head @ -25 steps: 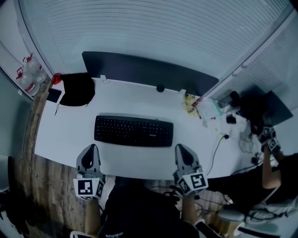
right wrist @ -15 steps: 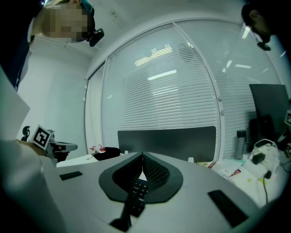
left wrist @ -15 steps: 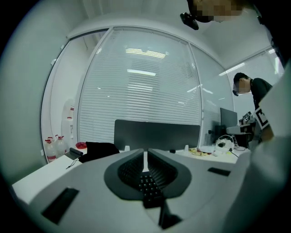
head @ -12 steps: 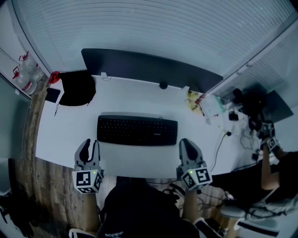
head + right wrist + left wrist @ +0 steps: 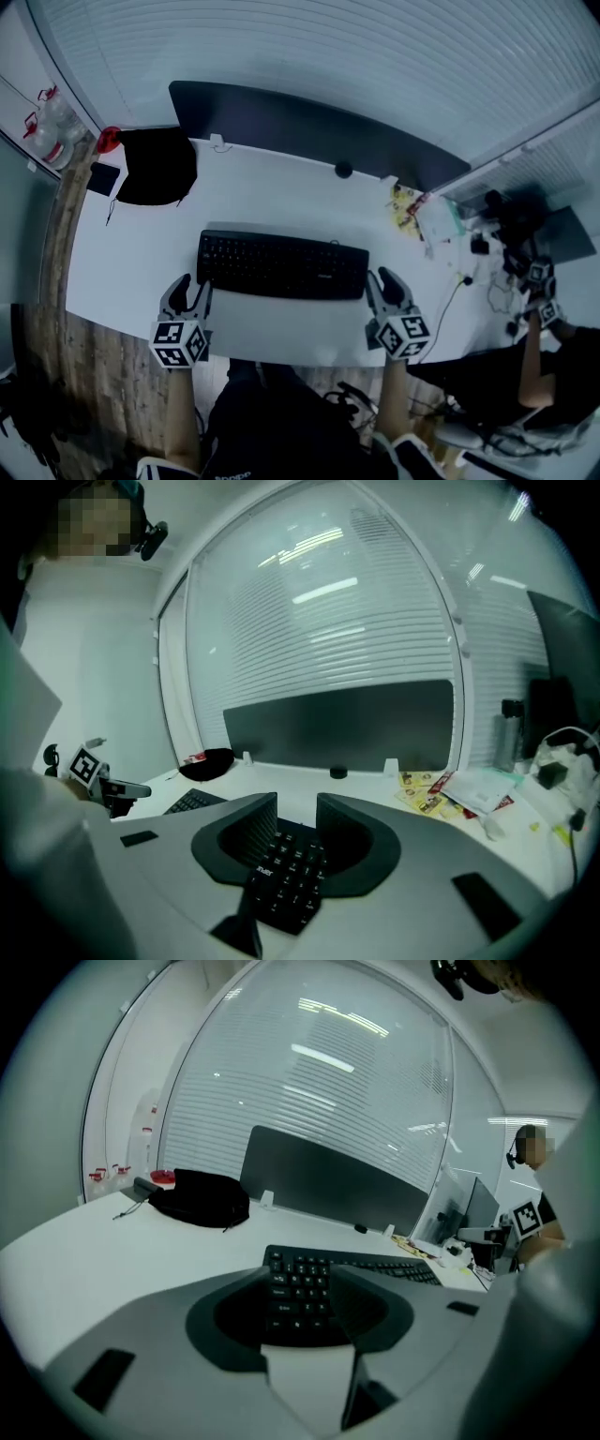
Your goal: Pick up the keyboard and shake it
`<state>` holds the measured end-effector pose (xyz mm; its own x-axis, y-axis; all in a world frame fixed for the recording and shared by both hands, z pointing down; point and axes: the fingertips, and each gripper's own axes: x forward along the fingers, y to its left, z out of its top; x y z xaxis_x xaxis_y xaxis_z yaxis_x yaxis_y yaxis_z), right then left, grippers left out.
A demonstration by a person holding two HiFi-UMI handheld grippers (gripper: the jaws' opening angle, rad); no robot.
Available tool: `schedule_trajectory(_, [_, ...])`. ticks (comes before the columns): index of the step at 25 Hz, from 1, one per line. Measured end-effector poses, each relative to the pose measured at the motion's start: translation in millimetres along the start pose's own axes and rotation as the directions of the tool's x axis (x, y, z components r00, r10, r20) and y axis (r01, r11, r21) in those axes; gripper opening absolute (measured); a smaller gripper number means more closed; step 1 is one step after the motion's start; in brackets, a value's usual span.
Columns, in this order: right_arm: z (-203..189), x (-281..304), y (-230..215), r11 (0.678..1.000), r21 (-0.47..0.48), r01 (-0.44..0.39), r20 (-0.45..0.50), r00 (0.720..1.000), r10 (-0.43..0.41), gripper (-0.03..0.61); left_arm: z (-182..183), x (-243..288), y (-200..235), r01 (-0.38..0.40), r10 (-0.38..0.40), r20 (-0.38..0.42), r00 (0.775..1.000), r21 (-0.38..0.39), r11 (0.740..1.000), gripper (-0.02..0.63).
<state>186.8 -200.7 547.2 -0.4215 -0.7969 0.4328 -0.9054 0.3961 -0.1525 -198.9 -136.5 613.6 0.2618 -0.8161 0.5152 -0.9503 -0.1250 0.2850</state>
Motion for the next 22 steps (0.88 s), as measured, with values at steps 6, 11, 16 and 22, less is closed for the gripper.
schedule_trajectory(6, [-31.3,38.8,-25.3,0.999,0.026,-0.021,-0.108,0.994,0.024,0.144,-32.7,31.1,18.9,-0.015,0.007,-0.104,0.995,-0.075,0.997,0.196])
schedule_trajectory(11, [-57.1,58.2,-44.7,0.997,0.071,-0.017,-0.193,0.981,0.030,0.164,-40.4,42.2,27.6,-0.035,0.019,-0.150,0.988,-0.106,0.994,0.199])
schedule_trajectory(16, [-80.7,69.2,-66.7,0.993,0.116,-0.006,-0.270,0.962,0.037,0.186,-48.9,53.1,26.2,-0.041,0.018,-0.191,0.981,-0.118,0.992,0.201])
schedule_trajectory(22, [-93.7,78.3,-66.1,0.991,0.125,-0.041,-0.332,0.940,0.080,0.186,-58.0,58.9,26.8,-0.061,0.025,-0.228,0.973,-0.149,0.987,0.204])
